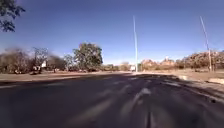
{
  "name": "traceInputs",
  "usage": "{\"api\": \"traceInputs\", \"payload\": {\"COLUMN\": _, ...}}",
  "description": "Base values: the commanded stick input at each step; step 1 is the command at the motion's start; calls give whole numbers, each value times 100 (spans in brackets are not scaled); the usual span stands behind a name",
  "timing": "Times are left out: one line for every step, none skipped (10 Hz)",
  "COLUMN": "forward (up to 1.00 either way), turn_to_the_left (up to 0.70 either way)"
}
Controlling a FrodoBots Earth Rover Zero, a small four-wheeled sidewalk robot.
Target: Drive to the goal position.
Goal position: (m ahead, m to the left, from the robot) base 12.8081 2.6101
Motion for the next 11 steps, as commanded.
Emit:
{"api": "traceInputs", "payload": {"forward": 47, "turn_to_the_left": 0}}
{"api": "traceInputs", "payload": {"forward": 50, "turn_to_the_left": 0}}
{"api": "traceInputs", "payload": {"forward": 50, "turn_to_the_left": 0}}
{"api": "traceInputs", "payload": {"forward": 50, "turn_to_the_left": 0}}
{"api": "traceInputs", "payload": {"forward": 50, "turn_to_the_left": 0}}
{"api": "traceInputs", "payload": {"forward": 50, "turn_to_the_left": 0}}
{"api": "traceInputs", "payload": {"forward": 50, "turn_to_the_left": 0}}
{"api": "traceInputs", "payload": {"forward": 50, "turn_to_the_left": 0}}
{"api": "traceInputs", "payload": {"forward": 50, "turn_to_the_left": 0}}
{"api": "traceInputs", "payload": {"forward": 50, "turn_to_the_left": 0}}
{"api": "traceInputs", "payload": {"forward": 50, "turn_to_the_left": 0}}
